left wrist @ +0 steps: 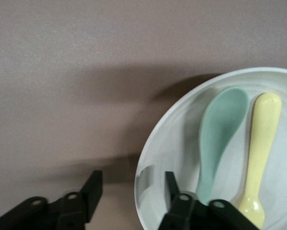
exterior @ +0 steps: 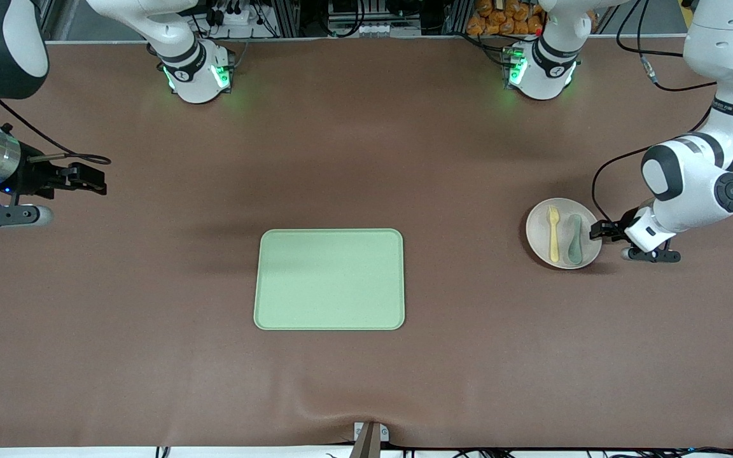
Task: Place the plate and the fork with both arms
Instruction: 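Lower the left gripper onto the plate rim and close it, then lift the plate with the left gripper and carry it over the tray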
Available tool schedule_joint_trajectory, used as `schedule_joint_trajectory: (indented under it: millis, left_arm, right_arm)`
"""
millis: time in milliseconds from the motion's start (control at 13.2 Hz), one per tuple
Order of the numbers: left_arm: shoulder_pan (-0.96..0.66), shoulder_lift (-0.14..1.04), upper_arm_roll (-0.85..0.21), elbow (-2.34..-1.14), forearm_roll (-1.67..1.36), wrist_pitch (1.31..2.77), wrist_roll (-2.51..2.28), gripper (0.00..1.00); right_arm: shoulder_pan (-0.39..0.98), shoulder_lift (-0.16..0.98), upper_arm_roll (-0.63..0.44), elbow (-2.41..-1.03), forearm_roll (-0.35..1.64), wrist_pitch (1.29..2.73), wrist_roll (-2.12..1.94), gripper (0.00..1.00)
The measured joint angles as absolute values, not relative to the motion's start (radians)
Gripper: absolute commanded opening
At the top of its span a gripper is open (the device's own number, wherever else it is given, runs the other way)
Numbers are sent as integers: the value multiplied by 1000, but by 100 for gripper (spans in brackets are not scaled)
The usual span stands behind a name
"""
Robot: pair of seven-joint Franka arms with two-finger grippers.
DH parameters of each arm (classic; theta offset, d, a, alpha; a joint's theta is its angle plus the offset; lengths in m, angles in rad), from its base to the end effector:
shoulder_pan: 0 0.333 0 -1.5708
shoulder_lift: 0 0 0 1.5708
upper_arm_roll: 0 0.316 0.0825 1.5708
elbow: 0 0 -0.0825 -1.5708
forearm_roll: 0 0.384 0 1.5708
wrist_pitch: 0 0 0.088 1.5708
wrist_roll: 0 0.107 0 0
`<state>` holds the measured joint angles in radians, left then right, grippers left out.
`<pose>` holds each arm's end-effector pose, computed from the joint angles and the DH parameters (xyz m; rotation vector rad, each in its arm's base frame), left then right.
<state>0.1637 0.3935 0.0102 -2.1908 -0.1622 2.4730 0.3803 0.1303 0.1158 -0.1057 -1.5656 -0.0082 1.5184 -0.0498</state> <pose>0.5377 0.0950 0.1948 3.0208 -0.1118 -0.1242 0.5783 0.0165 0.5575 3.1108 0.1157 -0.2536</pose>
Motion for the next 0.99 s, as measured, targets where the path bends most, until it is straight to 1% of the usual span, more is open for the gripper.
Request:
schedule_joint_trajectory:
  millis: [76,303,379,531,606,682,834,986]
  left_arm:
    - [165,396,10,-2191,-164,2473,389,48]
    - [170,400,10,-2191,-183,2473,397,26]
    - [170,400,10,-2191,-183,2473,397,22]
    - [170,401,6,-2191,-183,2473,397,22]
    - [170,402,4,-2191,-183,2473,397,21]
    - [170,404,2,-2191,-184,2473,397,16]
    - [170,407,-1,-2191,-184,2473,397,12]
    - [170,407,-7,-2191,-184,2473,397,2]
  right_arm:
    - [127,116,-106,-1566,-8,1522,-50,100]
    - [113,116,-107,-1566,-8,1531,-50,100]
    - [112,116,-107,-1566,-8,1531,-50,100]
    - [112,116,-107,-1566,-8,1532,-50,100]
    - [112,116,-107,-1566,-8,1532,-50,100]
    - [112,116,-107,-1566,-8,1533,-50,100]
    - [111,116,-107,-1566,-8,1542,-50,100]
    - [109,116,-107,-1566,-8,1556,-50,100]
